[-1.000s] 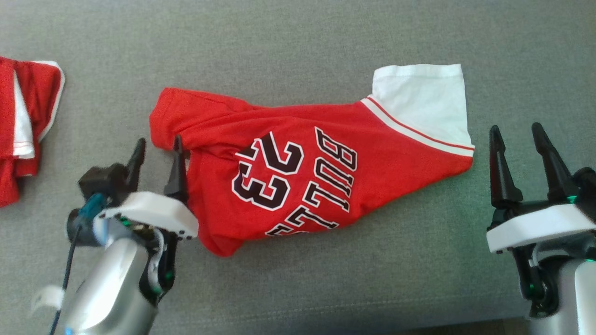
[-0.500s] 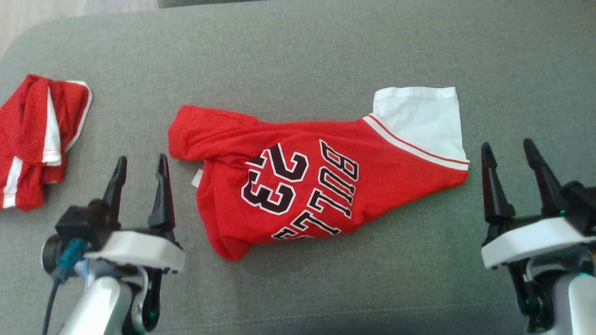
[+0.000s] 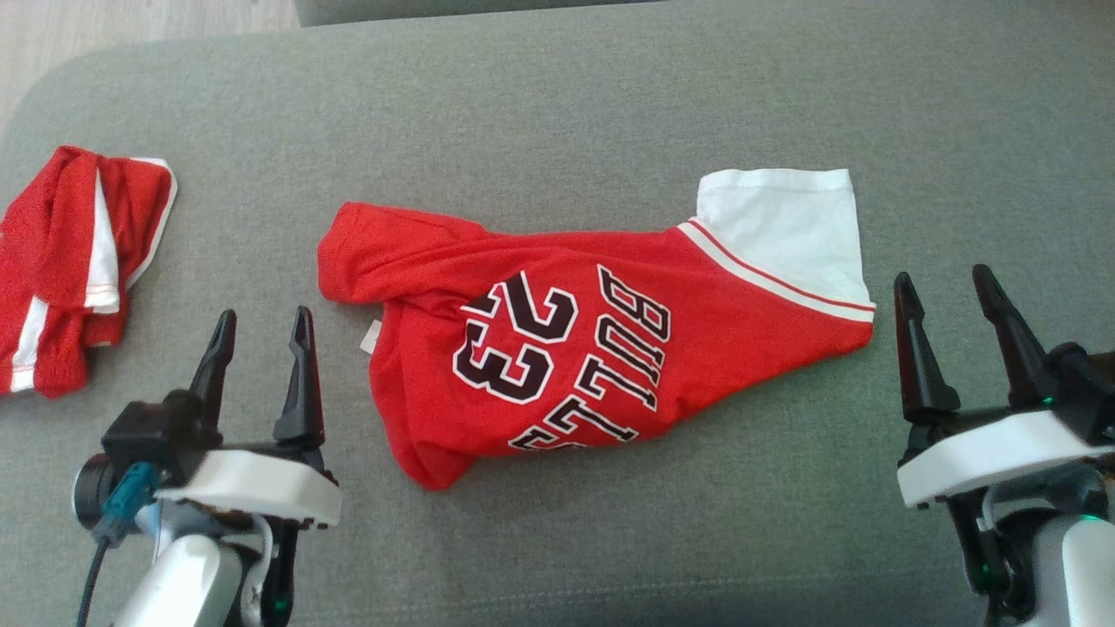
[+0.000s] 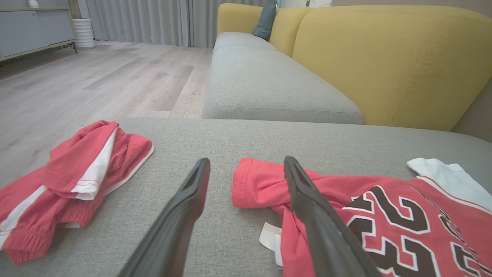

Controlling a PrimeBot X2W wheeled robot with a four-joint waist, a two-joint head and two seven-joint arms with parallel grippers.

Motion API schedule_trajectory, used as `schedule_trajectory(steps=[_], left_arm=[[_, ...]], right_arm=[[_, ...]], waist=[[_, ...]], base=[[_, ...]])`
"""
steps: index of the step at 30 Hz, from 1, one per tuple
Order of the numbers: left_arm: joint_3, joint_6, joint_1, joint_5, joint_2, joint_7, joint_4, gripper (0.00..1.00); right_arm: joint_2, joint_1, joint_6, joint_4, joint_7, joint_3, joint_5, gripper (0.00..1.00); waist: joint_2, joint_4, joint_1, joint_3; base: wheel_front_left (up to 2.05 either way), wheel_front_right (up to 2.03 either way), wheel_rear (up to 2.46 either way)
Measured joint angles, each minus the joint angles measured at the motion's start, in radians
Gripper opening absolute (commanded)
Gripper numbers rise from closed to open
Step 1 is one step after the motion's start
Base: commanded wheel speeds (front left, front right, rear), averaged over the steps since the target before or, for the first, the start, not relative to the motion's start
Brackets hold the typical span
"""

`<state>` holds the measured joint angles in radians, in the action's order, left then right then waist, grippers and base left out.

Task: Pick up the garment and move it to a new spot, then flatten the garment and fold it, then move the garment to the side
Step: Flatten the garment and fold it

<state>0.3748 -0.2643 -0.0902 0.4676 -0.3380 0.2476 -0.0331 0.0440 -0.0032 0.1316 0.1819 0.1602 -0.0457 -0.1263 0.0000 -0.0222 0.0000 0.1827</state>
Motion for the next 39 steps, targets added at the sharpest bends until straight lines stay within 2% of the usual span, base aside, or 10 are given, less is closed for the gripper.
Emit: schedule_trajectory(steps=[11, 14, 20, 25, 26, 31, 39], left_arm=[[0.002, -0.009, -0.001, 0.000, -0.007, -0.010, 0.001, 1.00], [0.009, 0.002, -0.023, 0.000, -0.008, -0.030, -0.006, 1.00], [0.049, 0.083, -0.247, 0.017, 0.001, -0.123, -0.084, 1.00], [0.074, 0.176, -0.444, 0.079, 0.031, -0.259, -0.290, 1.00], [0.074, 0.176, -0.444, 0.079, 0.031, -0.259, -0.290, 1.00], [0.090, 0.244, -0.551, 0.123, 0.037, -0.362, -0.527, 1.00], [0.098, 0.305, -0.678, 0.124, 0.054, -0.363, -0.734, 1.00]], right_arm=[[0.000, 0.000, 0.000, 0.005, 0.000, 0.000, 0.000, 1.00], [0.000, 0.000, 0.000, 0.011, 0.001, -0.001, -0.007, 1.00], [0.000, -0.010, 0.000, 0.018, 0.001, 0.002, -0.007, 1.00], [0.000, -0.039, 0.000, 0.009, -0.002, 0.017, -0.008, 1.00], [0.000, -0.039, 0.000, 0.009, -0.002, 0.017, -0.008, 1.00], [0.000, -0.070, 0.000, -0.006, -0.009, 0.033, -0.016, 1.00], [0.000, -0.069, 0.000, -0.017, -0.021, 0.031, -0.024, 1.00]], waist=[[0.0000, -0.001, 0.0000, 0.017], [0.0000, 0.001, 0.0000, 0.034], [0.0000, 0.006, 0.0000, 0.091], [0.0000, 0.002, 0.0001, 0.143], [0.0000, 0.002, 0.0001, 0.143], [0.0000, -0.017, 0.0001, 0.178], [0.0000, -0.040, 0.0001, 0.209]], base=[[0.00, 0.00, 0.00], [0.00, 0.00, 0.00], [0.00, 0.00, 0.00], [0.00, 0.00, 0.00], [0.00, 0.00, 0.00], [0.00, 0.00, 0.00], [0.00, 0.00, 0.00]])
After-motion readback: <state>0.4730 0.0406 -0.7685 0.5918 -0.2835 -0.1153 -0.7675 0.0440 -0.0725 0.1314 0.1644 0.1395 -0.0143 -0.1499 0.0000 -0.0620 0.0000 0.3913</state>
